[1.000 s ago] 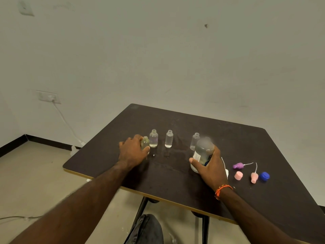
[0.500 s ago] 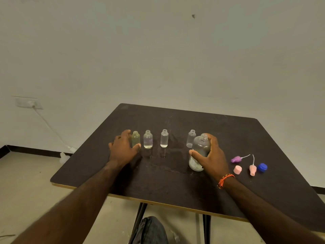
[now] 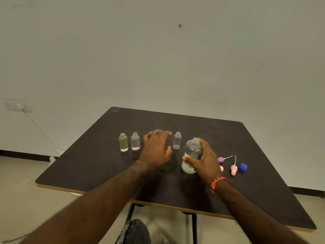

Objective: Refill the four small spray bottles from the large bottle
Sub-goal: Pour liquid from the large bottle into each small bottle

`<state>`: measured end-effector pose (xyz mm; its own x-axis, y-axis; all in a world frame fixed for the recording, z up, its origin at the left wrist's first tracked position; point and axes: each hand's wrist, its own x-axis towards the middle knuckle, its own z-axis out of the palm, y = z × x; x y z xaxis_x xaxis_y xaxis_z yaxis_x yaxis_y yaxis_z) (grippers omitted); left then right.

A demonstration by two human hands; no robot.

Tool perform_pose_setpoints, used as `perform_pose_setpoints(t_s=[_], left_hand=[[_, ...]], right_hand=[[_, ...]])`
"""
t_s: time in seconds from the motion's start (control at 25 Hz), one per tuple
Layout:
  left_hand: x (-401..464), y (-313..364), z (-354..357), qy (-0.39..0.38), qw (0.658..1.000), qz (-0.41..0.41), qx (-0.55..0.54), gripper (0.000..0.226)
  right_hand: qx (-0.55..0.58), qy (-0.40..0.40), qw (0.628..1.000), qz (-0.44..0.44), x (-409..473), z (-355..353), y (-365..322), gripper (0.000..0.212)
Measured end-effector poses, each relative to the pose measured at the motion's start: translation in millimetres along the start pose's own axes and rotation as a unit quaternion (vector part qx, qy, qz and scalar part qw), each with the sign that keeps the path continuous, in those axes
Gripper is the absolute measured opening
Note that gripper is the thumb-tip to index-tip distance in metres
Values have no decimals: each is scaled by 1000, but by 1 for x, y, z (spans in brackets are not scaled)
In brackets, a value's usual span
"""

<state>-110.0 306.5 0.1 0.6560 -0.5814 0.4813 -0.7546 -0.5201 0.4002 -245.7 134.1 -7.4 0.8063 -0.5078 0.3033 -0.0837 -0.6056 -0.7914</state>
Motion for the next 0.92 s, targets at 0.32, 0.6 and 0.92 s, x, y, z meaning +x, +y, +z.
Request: perform_pose_setpoints(t_s=[0.32, 0.6, 0.92], left_hand=[[72, 33, 62, -34, 973, -203, -104, 76], [72, 32, 71, -99, 970, -219, -36, 26], [9, 15, 21, -83, 988, -128, -35, 43]], right_hand=[[-9, -12, 1000, 12, 3, -3, 6, 91], [20, -46, 997, 58, 8, -6, 0, 80], [6, -19, 999, 50, -4, -1, -18, 75]])
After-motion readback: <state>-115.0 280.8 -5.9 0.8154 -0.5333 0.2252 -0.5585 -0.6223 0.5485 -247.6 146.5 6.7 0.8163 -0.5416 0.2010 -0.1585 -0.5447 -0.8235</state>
